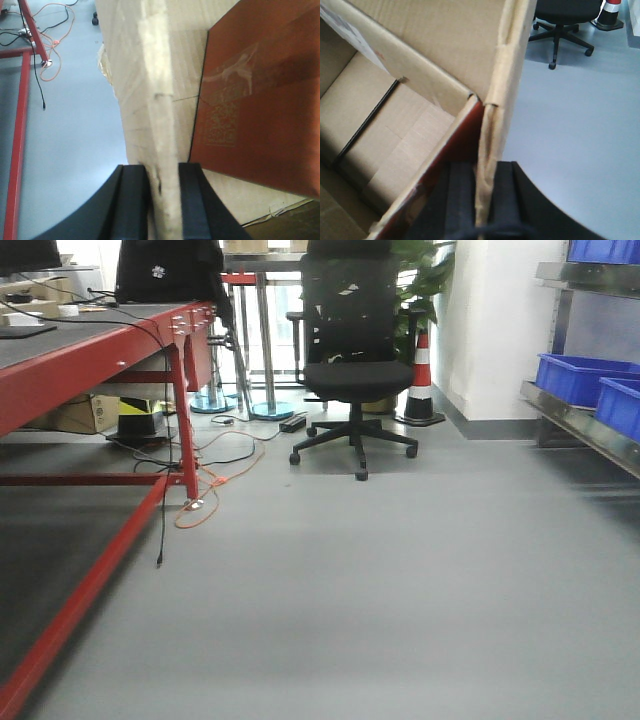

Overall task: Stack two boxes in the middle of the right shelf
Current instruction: 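Carry the boxes with both grippers while driving past the red table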

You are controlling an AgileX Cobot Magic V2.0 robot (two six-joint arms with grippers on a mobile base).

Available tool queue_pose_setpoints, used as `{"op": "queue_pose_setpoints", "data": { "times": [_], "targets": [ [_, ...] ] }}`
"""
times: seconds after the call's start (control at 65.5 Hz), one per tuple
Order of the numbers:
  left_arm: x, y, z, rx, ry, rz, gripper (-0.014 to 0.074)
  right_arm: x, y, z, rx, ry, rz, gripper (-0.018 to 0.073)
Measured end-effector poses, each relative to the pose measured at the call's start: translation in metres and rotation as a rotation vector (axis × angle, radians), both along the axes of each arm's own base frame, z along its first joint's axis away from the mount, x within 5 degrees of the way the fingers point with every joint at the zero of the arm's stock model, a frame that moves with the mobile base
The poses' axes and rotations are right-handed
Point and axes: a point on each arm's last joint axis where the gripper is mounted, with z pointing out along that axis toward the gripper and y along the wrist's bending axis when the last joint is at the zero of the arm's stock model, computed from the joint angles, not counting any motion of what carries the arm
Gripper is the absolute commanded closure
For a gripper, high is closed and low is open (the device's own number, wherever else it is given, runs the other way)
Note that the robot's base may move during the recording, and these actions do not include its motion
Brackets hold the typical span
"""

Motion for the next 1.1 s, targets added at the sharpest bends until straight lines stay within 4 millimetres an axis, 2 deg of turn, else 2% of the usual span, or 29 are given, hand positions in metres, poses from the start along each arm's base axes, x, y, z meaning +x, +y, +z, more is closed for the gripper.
{"op": "queue_pose_setpoints", "data": {
  "times": [1.1],
  "targets": [
    [0.0007, -0.0003, -0.0005, -0.001, 0.002, 0.001, 0.0708, 0.0001, 0.0, 0.0002, 0.001, -0.002, 0.0, 0.0711]
  ]
}}
